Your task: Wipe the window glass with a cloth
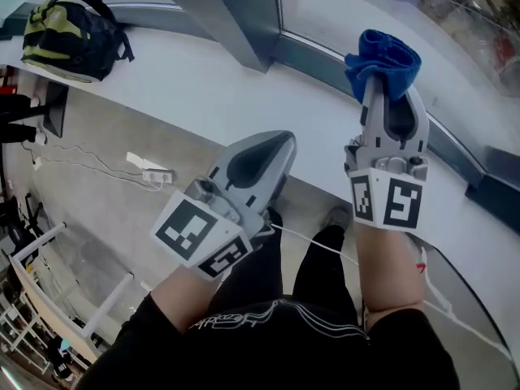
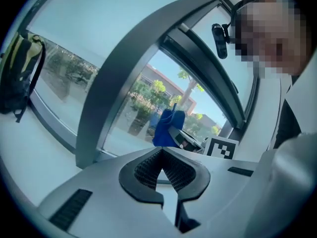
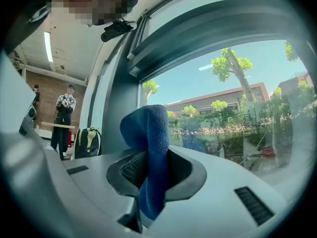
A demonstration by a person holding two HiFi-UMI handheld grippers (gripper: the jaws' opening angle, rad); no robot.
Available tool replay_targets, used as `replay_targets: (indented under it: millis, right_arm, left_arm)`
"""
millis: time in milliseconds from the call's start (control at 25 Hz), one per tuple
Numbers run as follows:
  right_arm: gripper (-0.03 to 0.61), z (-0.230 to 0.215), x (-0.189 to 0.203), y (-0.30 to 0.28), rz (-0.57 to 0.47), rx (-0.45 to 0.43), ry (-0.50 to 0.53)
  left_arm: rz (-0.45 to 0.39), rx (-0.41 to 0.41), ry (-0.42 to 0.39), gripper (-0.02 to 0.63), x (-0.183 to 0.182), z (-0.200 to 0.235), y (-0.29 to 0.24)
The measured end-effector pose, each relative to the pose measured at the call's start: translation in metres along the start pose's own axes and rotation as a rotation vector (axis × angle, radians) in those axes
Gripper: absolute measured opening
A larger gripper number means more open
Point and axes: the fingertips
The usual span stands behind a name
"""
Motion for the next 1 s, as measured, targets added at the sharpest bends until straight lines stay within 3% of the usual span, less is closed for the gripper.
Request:
replay_targets:
  millis: [200,440,760,1000]
  right_arm:
    - [0.063,0.056,0.002,-0.041,-0.003,-0.038,0.005]
    - [0.063,0.087,0.010,-0.085,-0.001,-0.029,0.015]
    - [0.063,0.090,0.032,-0.132,0.041,0.000,0.041]
    - [0.063,0.066,0.038,-0.136,0.071,0.040,0.007]
  left_arm:
    - [-0.018,-0.037,0.010,0.006,-0.017,0.052,0.035]
    - [-0.011,-0.062,0.011,0.006,-0.027,0.091,0.061]
    - [-0.007,-0.058,-0.009,0.006,-0.030,0.108,0.070]
    - [-0.008,-0.056,0.003,0.006,-0.025,0.094,0.057]
Point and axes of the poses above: the fingertips, and each gripper's own axes: y backward along the fingers, z to its left, x out of its underside, and after that the axes turned 9 degrees about y, right-handed
